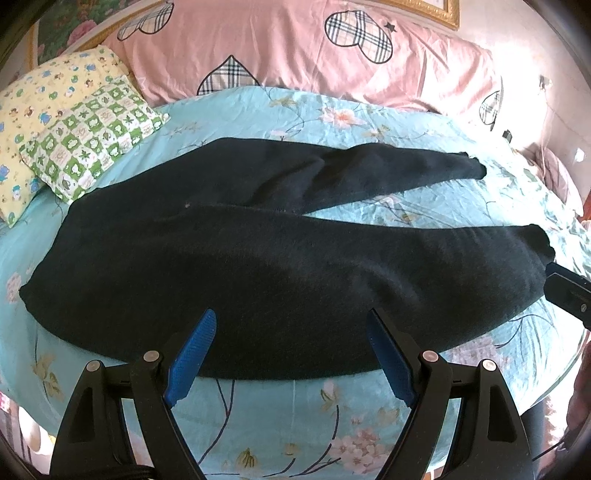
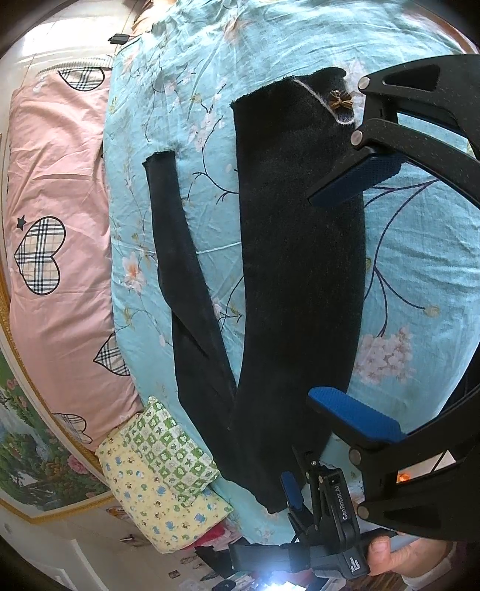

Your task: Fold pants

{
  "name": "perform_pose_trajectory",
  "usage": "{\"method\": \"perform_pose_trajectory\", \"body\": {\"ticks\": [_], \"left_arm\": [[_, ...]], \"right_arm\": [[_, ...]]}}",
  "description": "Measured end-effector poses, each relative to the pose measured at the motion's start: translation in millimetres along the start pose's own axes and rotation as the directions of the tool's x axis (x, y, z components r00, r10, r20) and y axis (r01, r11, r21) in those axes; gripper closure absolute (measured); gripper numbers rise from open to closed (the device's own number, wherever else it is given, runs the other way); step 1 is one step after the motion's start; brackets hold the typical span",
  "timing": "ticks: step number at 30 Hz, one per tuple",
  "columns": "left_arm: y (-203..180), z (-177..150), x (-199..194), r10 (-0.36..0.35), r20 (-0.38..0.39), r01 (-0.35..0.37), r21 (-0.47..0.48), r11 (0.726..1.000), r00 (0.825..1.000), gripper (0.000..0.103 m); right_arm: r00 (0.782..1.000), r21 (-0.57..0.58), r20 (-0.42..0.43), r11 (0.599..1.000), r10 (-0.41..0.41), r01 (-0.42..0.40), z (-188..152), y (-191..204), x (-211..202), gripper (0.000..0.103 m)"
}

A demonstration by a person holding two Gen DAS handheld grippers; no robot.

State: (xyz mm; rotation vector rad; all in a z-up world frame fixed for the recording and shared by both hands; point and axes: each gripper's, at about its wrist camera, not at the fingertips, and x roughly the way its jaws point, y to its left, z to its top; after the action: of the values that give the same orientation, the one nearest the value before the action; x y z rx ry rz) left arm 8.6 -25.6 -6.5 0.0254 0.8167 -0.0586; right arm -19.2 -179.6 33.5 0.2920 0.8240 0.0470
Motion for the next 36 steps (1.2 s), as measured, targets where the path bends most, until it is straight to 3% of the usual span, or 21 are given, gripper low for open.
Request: {"method": "perform_pose_trajectory", "body": {"ticks": [8,21,27,36], "left_arm": [[6,11,9,-0.009,-0.02,0.008,-0.009,1.0,1.0,0.019],[9,41,33,-0.028,-0.046,0.028,0.004,1.0,0.999,0.019],[4,70,49,-0.033,-0.033,0.035,0.064,0.997,0.999,0.019],[1,141,83,-0.114,-0.04,0.118,0.114,0.986,0.993,0.019]], "right_arm": [[1.0,0.033,0.003,0.999,0.026,-0.026,9,-12,2,0.005],[1.0,0.069,0.011,0.998,-0.003,0.002,46,-50,11,0.005],[1.0,0.09,0.0,0.996,0.001,-0.001,67,-70,21,0.005],[0.996,0.171,-0.065,0.984,0.063,-0.051,119,-116,55,0.005]]}}
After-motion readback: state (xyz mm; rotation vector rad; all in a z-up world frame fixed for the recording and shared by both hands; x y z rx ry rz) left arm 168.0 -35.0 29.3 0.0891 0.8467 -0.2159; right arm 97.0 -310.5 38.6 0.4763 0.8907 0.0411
